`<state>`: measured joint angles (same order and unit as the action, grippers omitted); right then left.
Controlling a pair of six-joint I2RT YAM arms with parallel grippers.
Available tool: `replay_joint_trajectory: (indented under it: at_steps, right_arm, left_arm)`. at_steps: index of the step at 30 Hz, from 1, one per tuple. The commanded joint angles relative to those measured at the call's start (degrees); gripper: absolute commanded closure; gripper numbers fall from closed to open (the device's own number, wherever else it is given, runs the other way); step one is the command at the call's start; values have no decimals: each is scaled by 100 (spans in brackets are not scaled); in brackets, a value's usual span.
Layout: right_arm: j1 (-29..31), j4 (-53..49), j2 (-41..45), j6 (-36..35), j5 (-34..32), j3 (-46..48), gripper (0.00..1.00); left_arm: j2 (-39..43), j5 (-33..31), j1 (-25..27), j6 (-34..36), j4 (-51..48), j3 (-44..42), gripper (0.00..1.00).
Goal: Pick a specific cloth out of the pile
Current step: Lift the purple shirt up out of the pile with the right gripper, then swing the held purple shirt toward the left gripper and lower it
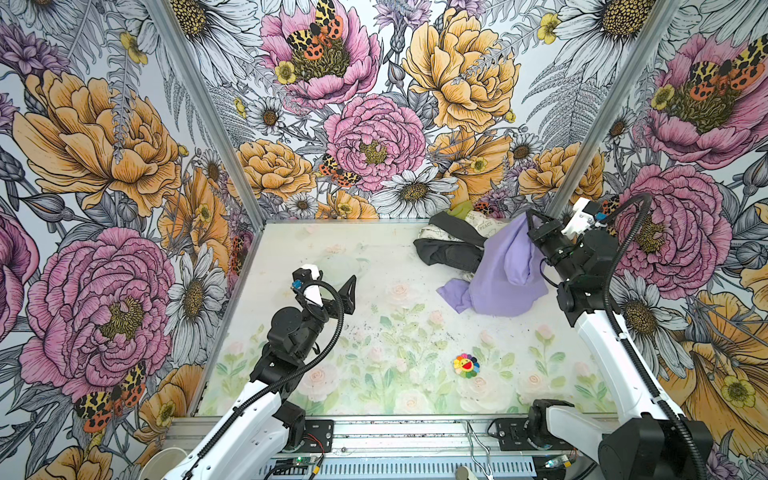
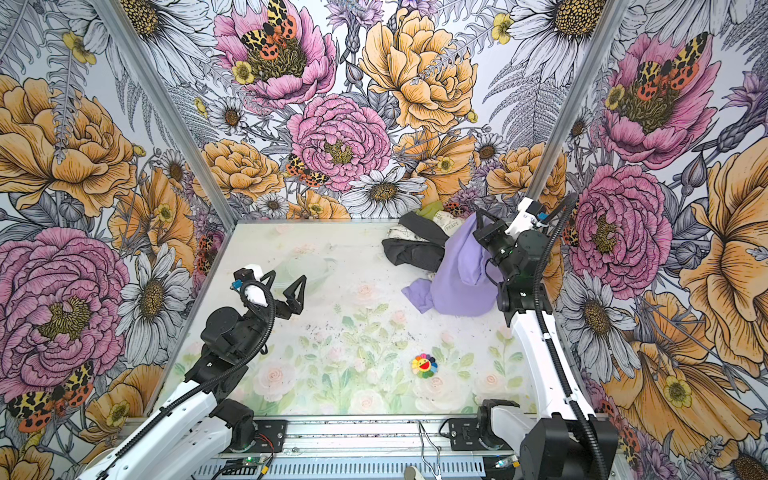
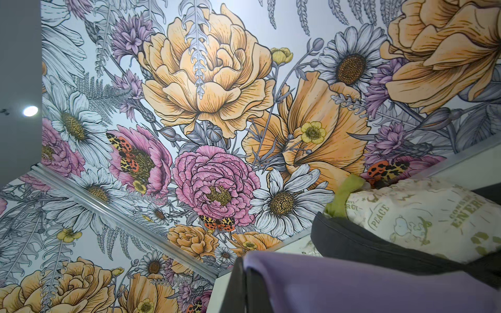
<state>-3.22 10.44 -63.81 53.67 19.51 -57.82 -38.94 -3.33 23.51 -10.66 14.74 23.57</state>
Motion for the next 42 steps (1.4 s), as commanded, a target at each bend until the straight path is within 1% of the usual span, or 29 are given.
replay_joint_trajectory:
  at_steps: [1,10,17,28,36,40,42]
  right_arm:
    - [149,200,12,-316,-28,-523,100]
    - [674,-126,-358,-730,53,-1417,100]
    - [1270,-450,-742,-1114,106,-1999,100]
    - [2287,-566,-1463,-1403,39,-2688,100]
    - [3097,-841,-2156,-1725,74,-3222,100]
    - [3360,-1084,-2433,-1983,98,-3380,100]
    - [3416,-1141,-2510,-2083,105,-3302,100]
  left_arm:
    - [35,230,40,-125,-24,46,1]
    - [4,451,39,-185,-15,112,1]
    - [-35,584,39,-242,26,155,1]
    - [-26,572,30,-333,89,129,1]
    - [48,493,32,-383,89,95,1]
    - [89,427,28,-403,85,62,1]
    - [114,411,31,-418,90,51,1]
